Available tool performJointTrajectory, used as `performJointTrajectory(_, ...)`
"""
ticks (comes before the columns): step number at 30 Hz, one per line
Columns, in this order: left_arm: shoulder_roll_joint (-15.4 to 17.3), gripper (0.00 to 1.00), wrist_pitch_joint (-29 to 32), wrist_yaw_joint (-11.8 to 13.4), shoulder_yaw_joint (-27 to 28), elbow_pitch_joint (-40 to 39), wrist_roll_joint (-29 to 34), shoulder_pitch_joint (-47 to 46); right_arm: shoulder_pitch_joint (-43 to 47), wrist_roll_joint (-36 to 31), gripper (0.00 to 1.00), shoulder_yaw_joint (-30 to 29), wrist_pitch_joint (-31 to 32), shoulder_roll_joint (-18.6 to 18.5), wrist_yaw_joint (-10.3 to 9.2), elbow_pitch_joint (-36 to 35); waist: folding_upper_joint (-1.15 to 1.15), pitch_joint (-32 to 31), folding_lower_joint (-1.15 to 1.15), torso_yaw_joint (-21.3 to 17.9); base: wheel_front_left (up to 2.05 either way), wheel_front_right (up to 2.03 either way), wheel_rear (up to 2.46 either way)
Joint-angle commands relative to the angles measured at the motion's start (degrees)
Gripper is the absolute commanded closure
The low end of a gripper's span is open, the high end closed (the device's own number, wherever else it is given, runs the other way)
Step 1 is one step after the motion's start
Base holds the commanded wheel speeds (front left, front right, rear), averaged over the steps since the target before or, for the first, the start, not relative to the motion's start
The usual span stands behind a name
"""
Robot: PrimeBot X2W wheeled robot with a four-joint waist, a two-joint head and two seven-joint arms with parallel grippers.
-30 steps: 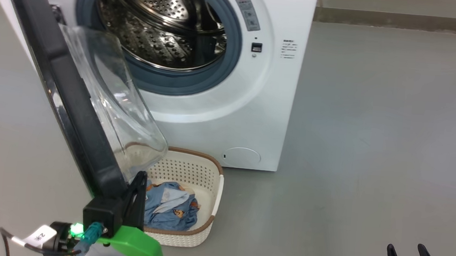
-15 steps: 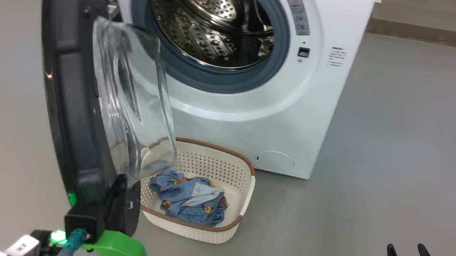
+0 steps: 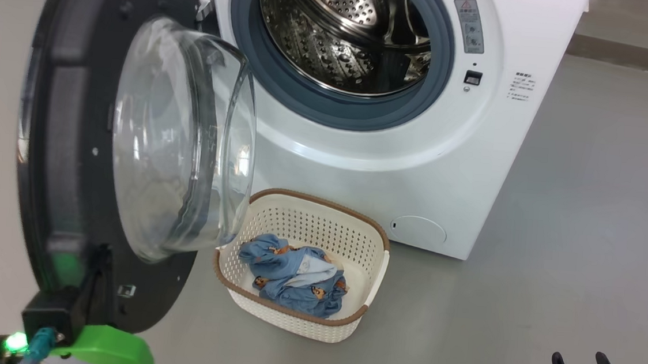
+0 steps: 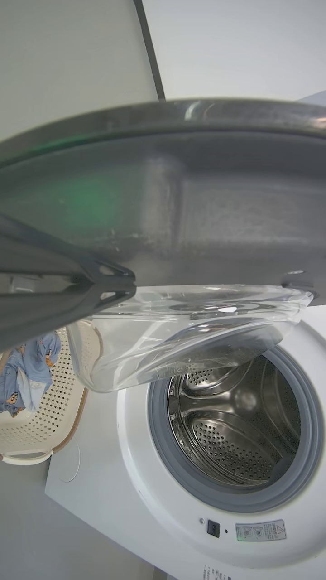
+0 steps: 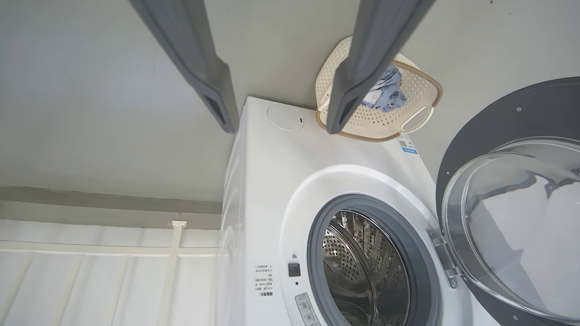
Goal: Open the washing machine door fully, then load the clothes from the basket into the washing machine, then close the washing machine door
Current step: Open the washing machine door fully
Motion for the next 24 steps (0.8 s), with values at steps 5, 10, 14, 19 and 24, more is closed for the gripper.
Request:
performJointTrajectory(5, 3.7, 1.0, -2.9, -1.5, 5.2, 3.5, -1.9, -4.6, -1.4, -0.4, 0.0, 0.3, -0.5, -1.5, 0.09, -1.8, 0.0, 2.0, 0.0, 1.1, 0.0, 0.0, 0.0)
performJointTrajectory(10, 4.5, 1.0, -4.7, -2.1, 6.8, 5.9, -2.9, -6.6, -2.0, -0.3, 0.0, 0.1, -0.5, -2.1, 0.09, -2.1, 0.0, 3.4, 0.0, 1.3, 0.0, 0.0, 0.0)
performJointTrajectory(14, 5.5, 1.0, -6.2, -2.5, 8.7, 8.2, -4.1, -8.6, -2.6, -0.1, 0.0, -0.1, -0.5, -2.8, 0.09, -2.5, 0.0, 5.2, 0.0, 1.4, 0.0, 0.0, 0.0)
performJointTrajectory(19, 6.7, 1.0, -7.9, -3.0, 11.0, 11.1, -5.7, -11.1, -3.4, 0.2, 0.0, -0.7, -0.5, -3.8, 0.09, -3.3, 0.0, 7.8, 0.0, 1.6, 0.0, 0.0, 0.0)
performJointTrajectory(24, 8.4, 1.0, -9.1, -3.4, 13.1, 13.6, -6.6, -14.0, -4.5, 0.5, 0.0, -1.4, -0.5, -5.4, 0.09, -4.1, 0.0, 11.2, 0.0, 1.7, 0.0, 0.0, 0.0)
